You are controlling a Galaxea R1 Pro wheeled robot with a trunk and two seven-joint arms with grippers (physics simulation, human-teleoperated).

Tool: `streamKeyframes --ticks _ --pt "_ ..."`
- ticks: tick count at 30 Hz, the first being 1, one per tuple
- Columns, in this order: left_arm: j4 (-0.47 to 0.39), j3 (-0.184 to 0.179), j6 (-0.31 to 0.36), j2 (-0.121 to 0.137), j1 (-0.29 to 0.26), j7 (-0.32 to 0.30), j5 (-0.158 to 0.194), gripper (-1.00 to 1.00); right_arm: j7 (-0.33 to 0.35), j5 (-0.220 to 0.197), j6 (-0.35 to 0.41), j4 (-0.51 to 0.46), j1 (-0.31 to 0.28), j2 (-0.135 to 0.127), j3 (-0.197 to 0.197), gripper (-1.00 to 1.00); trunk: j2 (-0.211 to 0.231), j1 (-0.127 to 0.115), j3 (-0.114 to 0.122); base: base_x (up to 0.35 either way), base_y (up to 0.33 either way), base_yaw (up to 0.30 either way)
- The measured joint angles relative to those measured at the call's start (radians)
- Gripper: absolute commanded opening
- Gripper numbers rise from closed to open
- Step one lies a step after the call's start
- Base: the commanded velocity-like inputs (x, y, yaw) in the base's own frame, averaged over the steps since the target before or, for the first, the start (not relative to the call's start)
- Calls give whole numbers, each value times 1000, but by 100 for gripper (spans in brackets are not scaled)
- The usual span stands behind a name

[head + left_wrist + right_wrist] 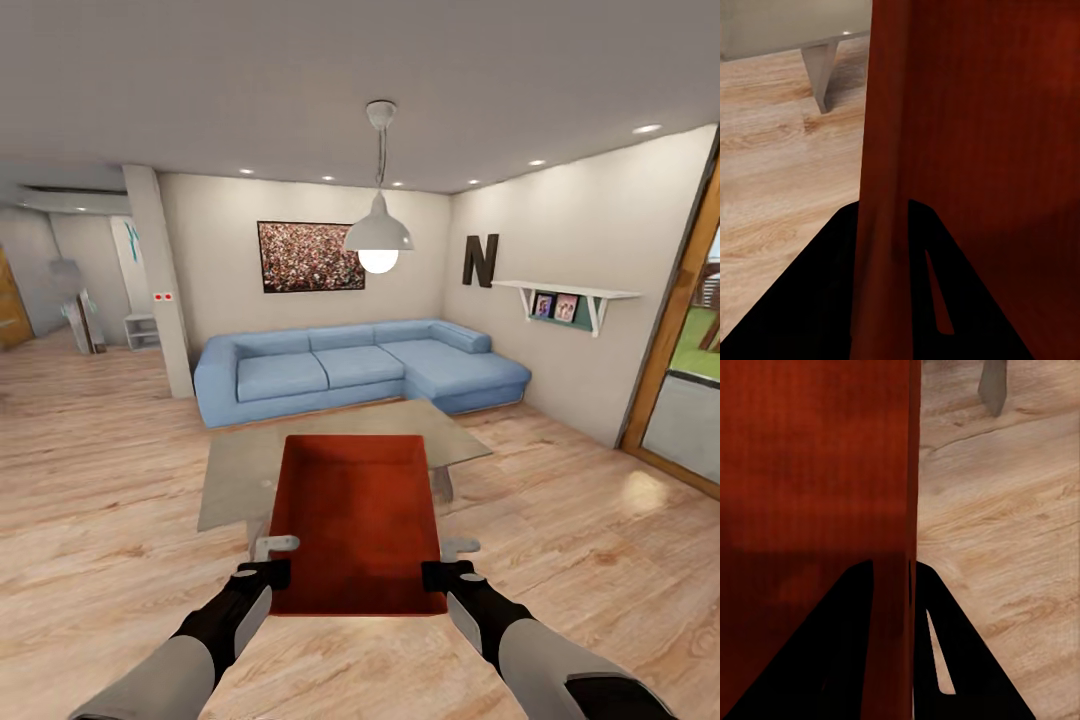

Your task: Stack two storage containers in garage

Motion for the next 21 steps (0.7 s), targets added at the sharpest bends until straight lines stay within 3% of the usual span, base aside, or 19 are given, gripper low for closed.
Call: streamKeyframes --ticks 21 --pt "-1 0 0 0 0 0 0 -100 0 0 -1 0 0 0 0 -100 0 0 0 0 -107 268"
